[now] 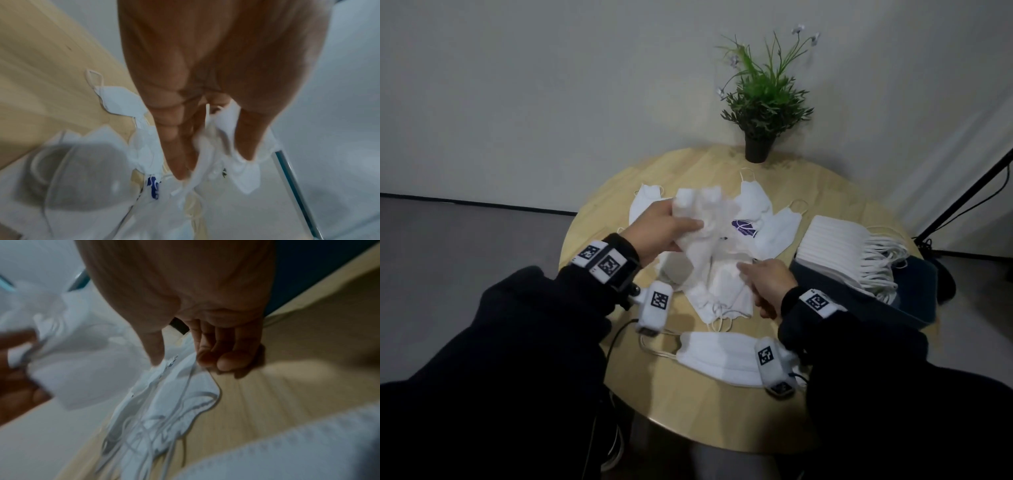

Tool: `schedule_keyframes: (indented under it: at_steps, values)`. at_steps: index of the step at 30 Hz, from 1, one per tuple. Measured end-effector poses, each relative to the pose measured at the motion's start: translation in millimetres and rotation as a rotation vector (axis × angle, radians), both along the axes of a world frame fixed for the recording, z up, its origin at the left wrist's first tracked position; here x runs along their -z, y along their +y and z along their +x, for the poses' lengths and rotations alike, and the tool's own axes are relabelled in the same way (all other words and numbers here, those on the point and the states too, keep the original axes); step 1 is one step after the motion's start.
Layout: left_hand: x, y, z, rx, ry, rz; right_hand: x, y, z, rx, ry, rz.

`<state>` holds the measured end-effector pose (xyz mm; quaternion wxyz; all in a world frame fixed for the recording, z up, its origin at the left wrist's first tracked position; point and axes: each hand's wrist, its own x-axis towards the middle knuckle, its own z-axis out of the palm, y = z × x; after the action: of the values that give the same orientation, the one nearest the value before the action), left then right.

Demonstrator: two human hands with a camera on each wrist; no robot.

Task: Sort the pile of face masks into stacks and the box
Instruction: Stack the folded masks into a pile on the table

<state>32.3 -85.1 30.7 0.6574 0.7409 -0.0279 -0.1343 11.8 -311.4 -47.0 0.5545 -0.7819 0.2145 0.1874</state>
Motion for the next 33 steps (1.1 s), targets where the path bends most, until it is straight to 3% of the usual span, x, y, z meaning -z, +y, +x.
schedule_keyframes:
  at_steps: [2,4,8,12,14,17,22,26,28,30,33]
  values:
    - [-1.1,9.1,3.6,0.008,0.063,-0.115,1.5,3.7,-3.1,-0.172,-0.075,-0.246]
    - [-2.3,14.6,3.5,-0.016,0.029,-0.029,-0.7,11.3,-4.7,-0.284,-0.09,-0.473]
    - [9.7,19.3,-3.9,-0.014,-0.108,0.75,2.5,16.7,4.0,-0.392,-0.057,-0.646]
    - [48.5,8.6,-18.9,0.187,0.004,1.113,-10.7,13.0,-1.4,-0.297,-0.089,-0.564]
    - [61.5,-0.5,-21.1,0.168,-0.021,1.107,-9.0,9.4,-1.7,-0.173,-0.096,-0.346]
    - [69.2,-9.0,-13.1,0.08,-0.039,0.909,-17.3,7.7,-6.2,0.013,-0.142,0.0]
    - [54.5,-1.4,5.0,-0.109,-0.144,0.68,-35.5,-1.6,-12.4,0.07,-0.373,0.061]
    - [28.6,-4.5,11.1,-0.276,-0.19,0.237,-46.9,-9.2,-19.6,0.114,-0.547,0.077]
    - [24.7,-7.3,8.4,-0.241,-0.268,0.363,-49.6,-14.6,-20.7,0.14,-0.616,0.049]
    - [29.0,-10.5,2.2,-0.109,-0.285,0.708,-49.3,-18.9,-21.3,0.131,-0.622,-0.002]
    - [48.8,-17.4,-11.9,0.113,-0.106,1.148,-48.3,-21.9,-23.5,0.112,-0.584,-0.042]
